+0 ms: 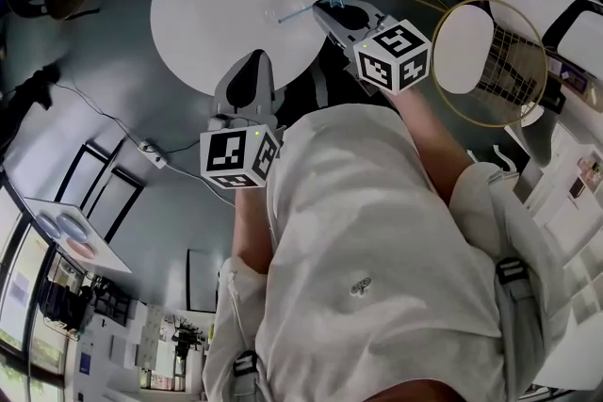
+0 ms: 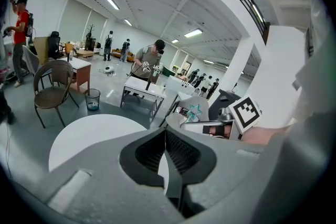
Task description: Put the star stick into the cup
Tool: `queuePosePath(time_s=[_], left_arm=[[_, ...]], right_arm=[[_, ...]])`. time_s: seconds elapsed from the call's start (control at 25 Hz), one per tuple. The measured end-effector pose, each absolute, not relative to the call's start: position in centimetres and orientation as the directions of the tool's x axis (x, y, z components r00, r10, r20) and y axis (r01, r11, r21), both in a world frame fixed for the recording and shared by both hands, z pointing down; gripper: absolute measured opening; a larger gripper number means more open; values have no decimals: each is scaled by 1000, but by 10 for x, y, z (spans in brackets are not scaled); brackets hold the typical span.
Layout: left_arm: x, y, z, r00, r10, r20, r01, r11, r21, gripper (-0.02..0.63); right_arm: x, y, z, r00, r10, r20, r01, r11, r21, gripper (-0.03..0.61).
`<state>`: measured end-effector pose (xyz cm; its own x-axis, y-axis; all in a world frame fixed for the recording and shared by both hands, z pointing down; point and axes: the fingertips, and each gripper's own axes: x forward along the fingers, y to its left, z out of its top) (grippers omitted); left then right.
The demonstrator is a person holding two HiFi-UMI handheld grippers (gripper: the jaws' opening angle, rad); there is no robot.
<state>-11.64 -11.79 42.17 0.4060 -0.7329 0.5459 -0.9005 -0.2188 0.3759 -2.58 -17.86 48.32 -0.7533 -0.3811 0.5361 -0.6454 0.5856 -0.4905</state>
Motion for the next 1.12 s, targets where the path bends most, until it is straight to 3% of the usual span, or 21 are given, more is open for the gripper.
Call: queuePosePath(time_s=[1.12], left_arm=[[-118, -111, 434, 392, -724, 568, -903, -184, 388, 12]], right_arm=[[-46, -175, 540, -729, -310, 610, -651, 587, -481, 23]])
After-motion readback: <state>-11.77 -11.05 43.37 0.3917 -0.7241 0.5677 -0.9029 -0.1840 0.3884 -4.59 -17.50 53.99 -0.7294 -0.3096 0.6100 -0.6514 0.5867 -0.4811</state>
